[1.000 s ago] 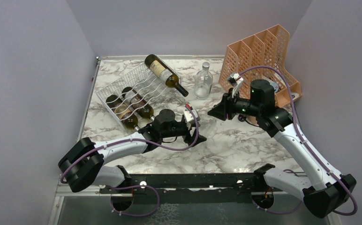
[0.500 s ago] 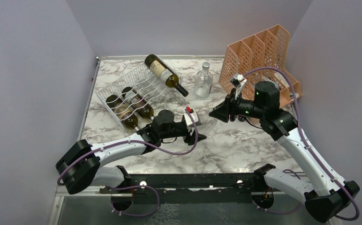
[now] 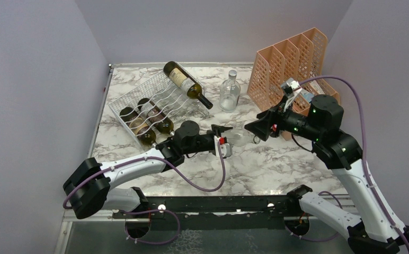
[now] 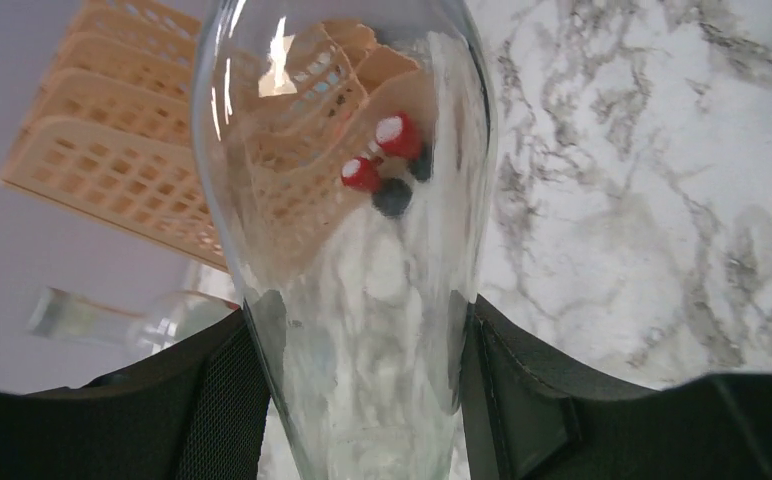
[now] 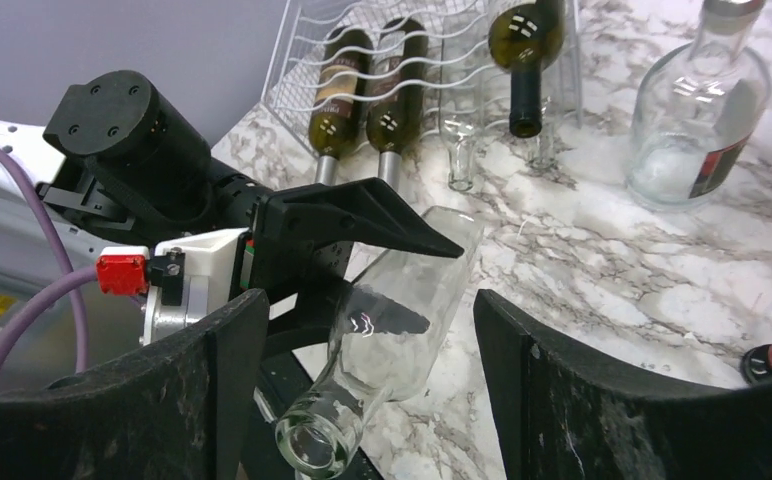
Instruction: Put the wine bottle on the wine rack
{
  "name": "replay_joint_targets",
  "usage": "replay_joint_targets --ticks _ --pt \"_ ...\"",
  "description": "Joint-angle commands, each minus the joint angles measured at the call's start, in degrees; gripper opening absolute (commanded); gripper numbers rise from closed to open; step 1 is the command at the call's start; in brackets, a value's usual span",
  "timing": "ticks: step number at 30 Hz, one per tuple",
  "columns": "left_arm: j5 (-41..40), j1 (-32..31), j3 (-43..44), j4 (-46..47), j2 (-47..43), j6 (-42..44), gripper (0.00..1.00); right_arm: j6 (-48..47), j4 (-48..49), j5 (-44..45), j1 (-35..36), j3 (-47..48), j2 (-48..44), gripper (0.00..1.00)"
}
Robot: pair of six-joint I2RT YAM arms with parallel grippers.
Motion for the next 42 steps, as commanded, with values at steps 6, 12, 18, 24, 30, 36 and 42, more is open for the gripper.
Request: replay_joint_targets --ticks 6,12,18,24,30,36,42 --pt "-5.74 -0.14 9.63 0.64 -0.58 21.76 0.0 0.46 -2.22 12.69 0.13 3.69 -6.77 0.78" --pt "-5.27 -0.14 14.7 -3.9 1.71 29.73 0.0 -0.25 -2.69 15.93 0.16 4.56 -7.39 0.78" --pt "-5.15 -0.13 20.93 -12.19 3.82 37.48 0.0 -2.15 -7.33 16.24 0.17 6.0 -5.7 0.78" --pt "-4.58 -0.85 22.99 -16.53 4.05 44.81 0.0 -5.6 -13.36 12.9 0.17 8.01 -2.99 0.78" --pt "-8.5 -2.13 22.75 -18.55 3.95 51.69 0.0 -8.0 -16.22 8.52 0.13 7.57 -2.0 0.78" --pt "-10.19 -3.02 22.79 -18.56 3.59 56.14 0.0 -9.13 -15.46 4.65 0.16 5.87 -1.48 0.79" --pt "-12.1 -4.22 23.39 -18.56 3.61 58.71 0.0 -9.56 -15.67 1.34 0.17 4.46 0.45 0.79"
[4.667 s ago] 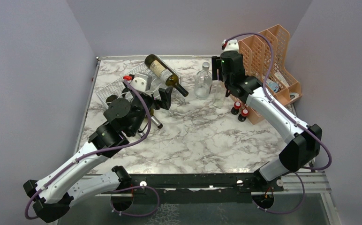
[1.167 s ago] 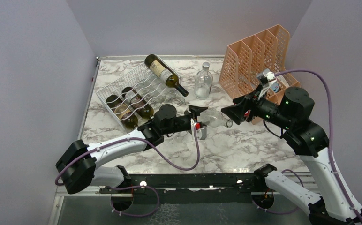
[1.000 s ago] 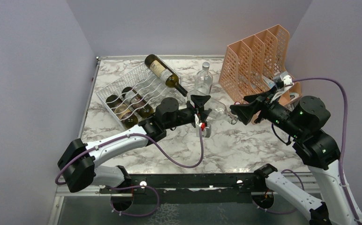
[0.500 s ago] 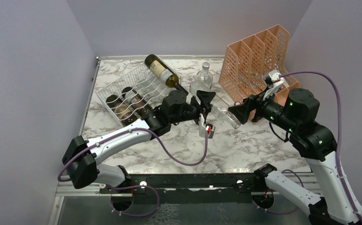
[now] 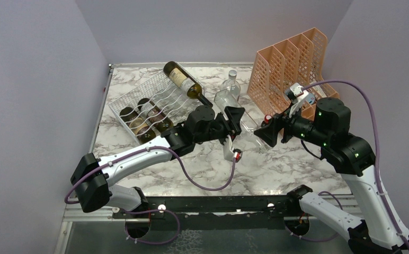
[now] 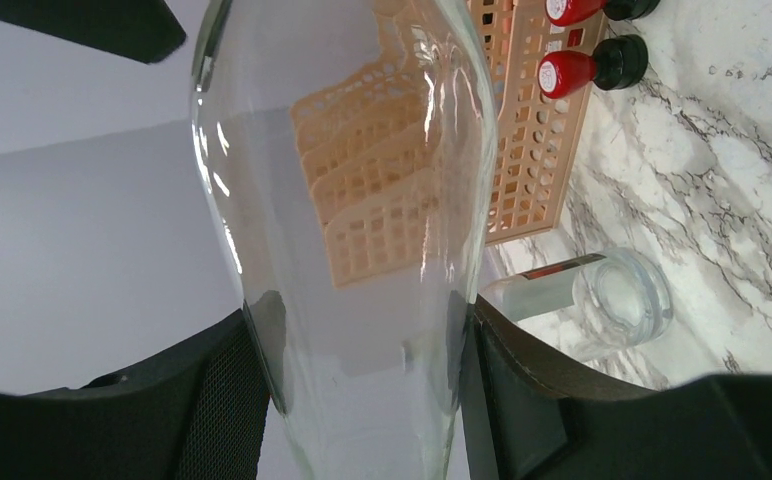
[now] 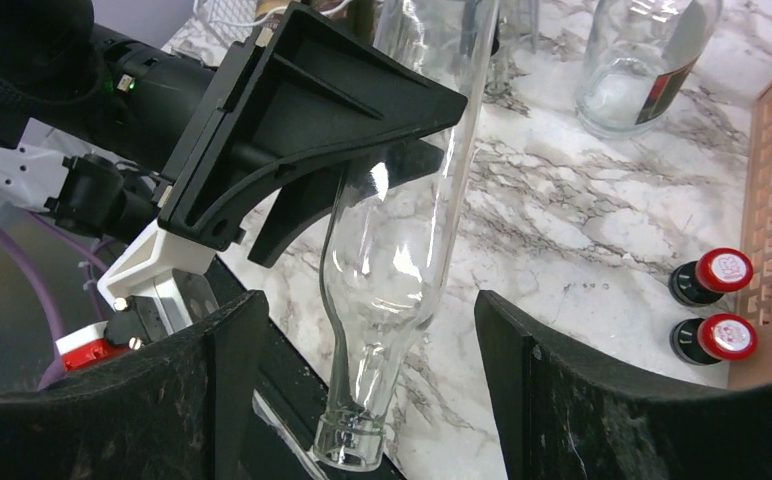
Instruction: Put the wine bottle on the wine rack
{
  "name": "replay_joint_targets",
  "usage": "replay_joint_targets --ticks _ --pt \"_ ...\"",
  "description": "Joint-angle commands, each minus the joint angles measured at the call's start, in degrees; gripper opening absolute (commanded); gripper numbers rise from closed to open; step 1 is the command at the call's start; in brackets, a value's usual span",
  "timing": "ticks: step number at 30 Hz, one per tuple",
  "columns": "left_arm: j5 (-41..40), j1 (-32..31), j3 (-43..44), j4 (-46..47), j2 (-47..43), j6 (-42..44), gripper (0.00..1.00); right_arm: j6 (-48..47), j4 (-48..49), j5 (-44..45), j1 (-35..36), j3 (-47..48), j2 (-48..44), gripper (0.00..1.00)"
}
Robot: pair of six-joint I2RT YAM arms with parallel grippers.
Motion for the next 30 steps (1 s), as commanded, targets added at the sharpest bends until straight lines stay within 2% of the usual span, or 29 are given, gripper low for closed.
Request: replay_joint_targets --ticks 1,11,15,17,20,25,27,30 --pt "-1.83 -1.03 3.02 3.29 -1.21 3.85 0.0 -1.22 -1.21 -3.85 0.17 -1.57 1.21 0.78" --pt "-3.22 -1.52 3.8 3.81 -0.72 3.53 0.0 -0.53 -2.43 -3.81 0.17 -7.05 3.08 0.78" --pt "-3.86 -1.58 4.31 3.78 -0.4 3.14 0.0 -0.03 -0.23 -5.62 0.17 -9.11 3.82 0.73" --pt "-4.26 -1.61 4.59 3.68 -0.23 2.88 0.0 0.19 1.09 -7.0 0.11 -9.99 4.17 0.66" --pt "-5.5 -1.55 5.2 3.42 0.2 2.75 0.0 0.69 2.75 -8.89 0.17 -11.13 4.79 0.5" --pt "-4.83 -1.59 5.37 3.29 0.05 2.53 0.0 0.76 3.63 -8.07 0.17 -11.53 5.68 0.34" --pt "-4.42 -1.61 5.2 3.29 -0.2 2.32 0.0 0.94 3.82 -7.65 0.16 -11.46 6.08 0.34" --pt "-3.85 -1.61 4.89 3.29 -0.56 2.33 0.0 1.06 4.07 -7.33 0.17 -11.21 7.08 0.48"
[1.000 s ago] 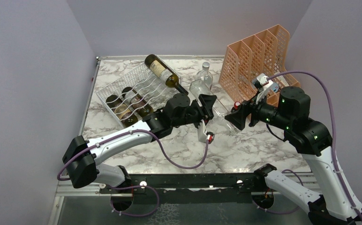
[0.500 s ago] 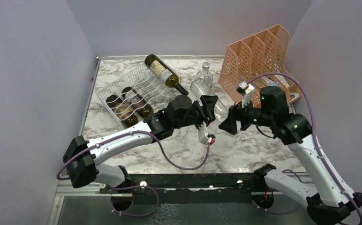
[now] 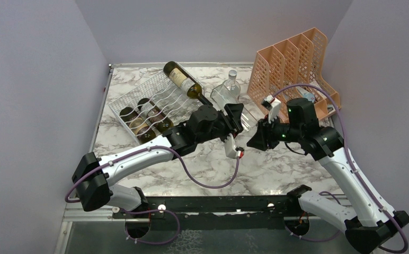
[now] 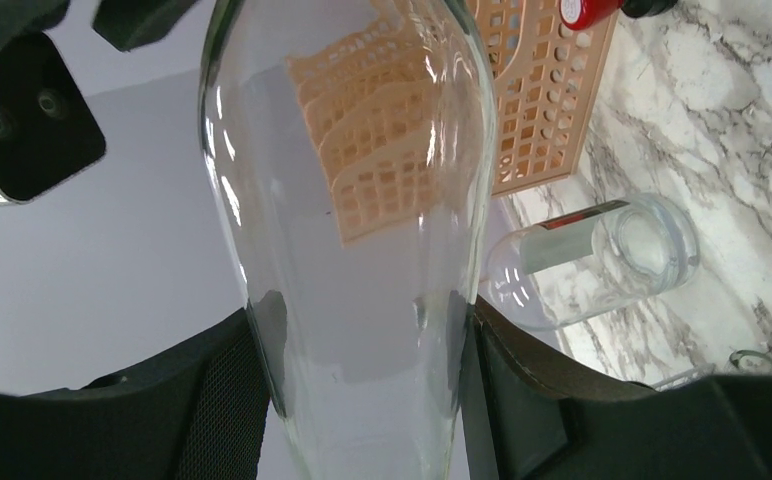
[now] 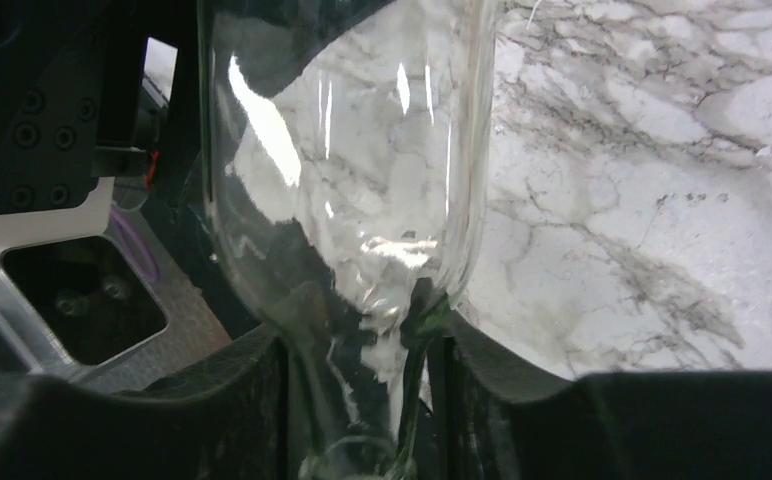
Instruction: Put the wine bottle on the wine rack
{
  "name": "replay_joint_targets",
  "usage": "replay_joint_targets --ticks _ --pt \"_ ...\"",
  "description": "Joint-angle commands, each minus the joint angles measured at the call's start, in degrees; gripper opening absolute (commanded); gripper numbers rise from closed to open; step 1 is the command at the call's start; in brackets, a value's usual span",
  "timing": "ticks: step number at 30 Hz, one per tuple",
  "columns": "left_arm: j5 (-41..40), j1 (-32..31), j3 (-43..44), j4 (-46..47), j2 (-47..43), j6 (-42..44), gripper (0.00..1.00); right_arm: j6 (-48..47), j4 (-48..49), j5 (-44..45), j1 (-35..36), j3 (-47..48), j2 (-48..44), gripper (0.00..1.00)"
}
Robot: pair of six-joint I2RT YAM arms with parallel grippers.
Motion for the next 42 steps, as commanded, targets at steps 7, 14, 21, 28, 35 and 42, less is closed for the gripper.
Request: replay_joint_targets --ticks 7,14,21,28,35,42 --pt "4.33 -1.36 2.37 5.06 -1.51 1.9 0.0 -1.71 3.57 -0.25 0.22 2.88 3.92 0.56" --pt "3.5 -1.91 2.65 5.33 -1.16 2.85 0.0 -2.72 3.13 -0.15 0.21 4.12 6.26 0.57" --pt "3.77 -1.92 2.73 6.27 -1.42 0.31 0.0 -1.53 5.66 0.94 0.27 2.56 5.09 0.03" --pt "4.13 -1.9 -1.51 12.98 -2.8 -1.26 0.53 -0.99 6.58 3.97 0.26 3.33 3.36 0.01" --pt "2.84 -1.92 -2.57 13.89 -2.12 0.0 0.66 -1.4 6.38 4.52 0.26 3.82 2.73 0.01" --pt "1.2 -2.3 -1.53 10.72 -0.95 5.04 0.0 -2.37 5.05 4.19 0.24 4.54 3.61 0.42"
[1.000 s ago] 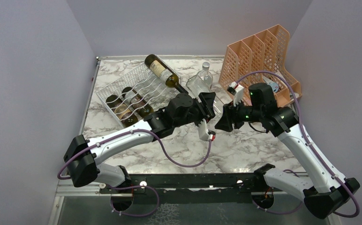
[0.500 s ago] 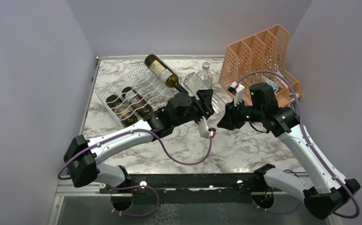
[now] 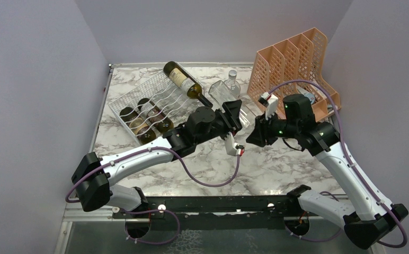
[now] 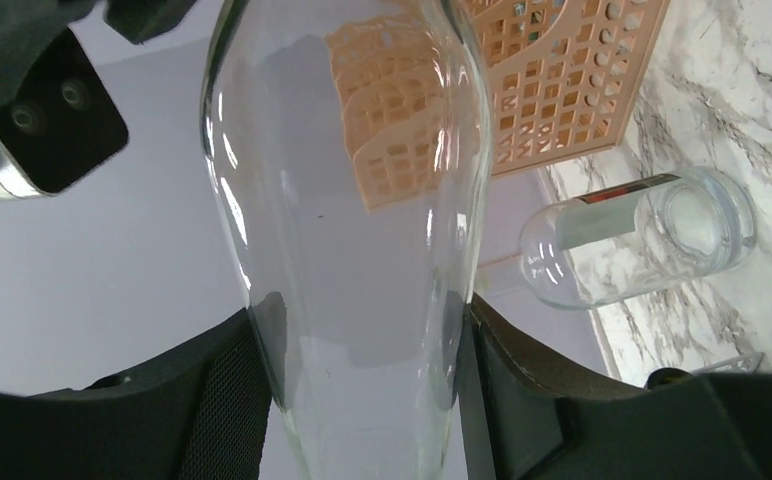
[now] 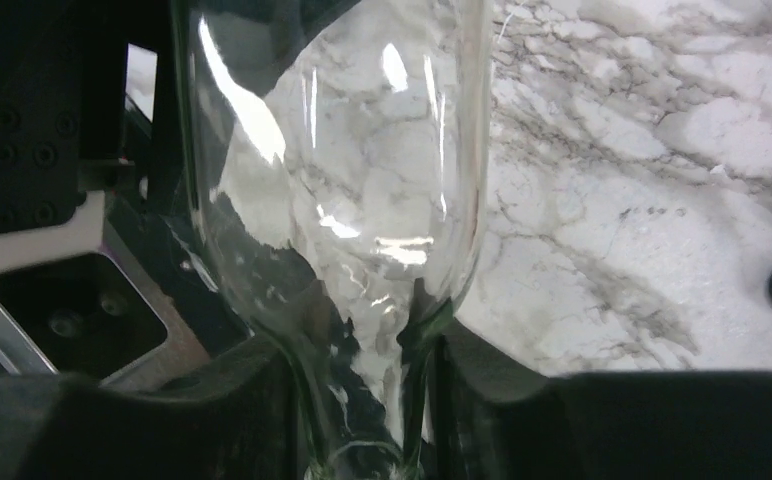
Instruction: Put the wine bottle on the wine rack
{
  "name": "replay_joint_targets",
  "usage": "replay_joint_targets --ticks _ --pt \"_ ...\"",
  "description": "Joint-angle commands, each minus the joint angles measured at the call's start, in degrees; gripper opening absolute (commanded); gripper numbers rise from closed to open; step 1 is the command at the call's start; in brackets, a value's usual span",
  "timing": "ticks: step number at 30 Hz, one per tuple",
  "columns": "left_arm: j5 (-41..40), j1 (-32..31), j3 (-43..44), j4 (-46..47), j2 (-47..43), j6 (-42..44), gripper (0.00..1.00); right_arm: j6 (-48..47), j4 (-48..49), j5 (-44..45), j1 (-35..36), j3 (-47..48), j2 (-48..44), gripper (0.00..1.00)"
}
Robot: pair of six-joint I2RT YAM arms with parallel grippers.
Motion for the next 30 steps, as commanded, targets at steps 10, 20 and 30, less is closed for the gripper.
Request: replay_joint_targets --ticks 10,20,30 --pt "4.56 -4.0 2.03 2.0 -0.94 3.08 0.0 -1.92 9.11 0.24 0.06 3.01 2.9 0.75" --pt "4.22 -4.09 1.11 4.19 -1.37 -0.39 0.46 -0.38 10.97 1.56 0.06 1.7 3.01 0.14" --pt "3.67 -4.09 -1.67 9.91 -4.07 -21.05 0.99 4.16 14.83 16.25 0.04 1.01 -0.61 0.02"
